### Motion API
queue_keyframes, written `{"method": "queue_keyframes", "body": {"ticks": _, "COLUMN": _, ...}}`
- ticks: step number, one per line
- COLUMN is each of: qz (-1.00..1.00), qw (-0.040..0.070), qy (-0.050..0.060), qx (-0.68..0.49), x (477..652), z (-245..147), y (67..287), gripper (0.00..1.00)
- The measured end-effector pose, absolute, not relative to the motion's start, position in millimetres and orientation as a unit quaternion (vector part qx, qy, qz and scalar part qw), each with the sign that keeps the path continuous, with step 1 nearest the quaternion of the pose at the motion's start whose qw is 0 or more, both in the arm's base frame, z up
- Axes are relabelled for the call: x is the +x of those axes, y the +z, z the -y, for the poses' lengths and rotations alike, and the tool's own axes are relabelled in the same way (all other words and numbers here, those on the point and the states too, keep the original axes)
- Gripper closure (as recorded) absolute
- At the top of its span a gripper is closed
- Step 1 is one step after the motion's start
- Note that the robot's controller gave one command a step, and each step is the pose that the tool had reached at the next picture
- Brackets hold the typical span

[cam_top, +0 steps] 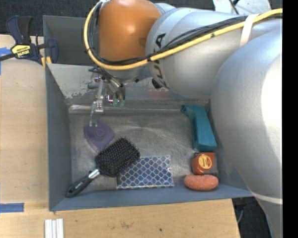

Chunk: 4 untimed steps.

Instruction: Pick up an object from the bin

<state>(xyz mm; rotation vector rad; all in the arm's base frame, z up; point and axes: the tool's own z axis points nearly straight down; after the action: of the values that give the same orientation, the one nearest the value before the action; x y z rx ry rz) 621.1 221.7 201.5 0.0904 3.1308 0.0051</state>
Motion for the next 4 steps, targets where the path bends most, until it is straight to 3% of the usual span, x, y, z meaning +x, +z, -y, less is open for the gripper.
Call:
{"method": "queue_keyframes", "body": {"ticks": 1, "qz": -0.999, "qw": -0.001, "qy": 0.000, "qx": 0.045, "x": 620.3, "z": -229, "y": 175, "gripper": 0.00}}
{"method": "queue_keyframes", "body": {"ticks": 2, "qz": -0.999, "qw": 0.001, "qy": 0.001, "qx": -0.038, "x": 593.9, "z": -239, "y": 165, "gripper": 1.00}}
{"method": "queue_keyframes", "body": {"ticks": 3, "qz": -0.999, "qw": 0.001, "qy": 0.001, "qx": -0.038, "x": 594.1, "z": -239, "y": 165, "gripper": 0.00}}
{"method": "queue_keyframes", "body": {"ticks": 4, "qz": -0.999, "qw": 0.001, "qy": 0.001, "qx": -0.038, "x": 594.1, "z": -239, "y": 165, "gripper": 0.00}}
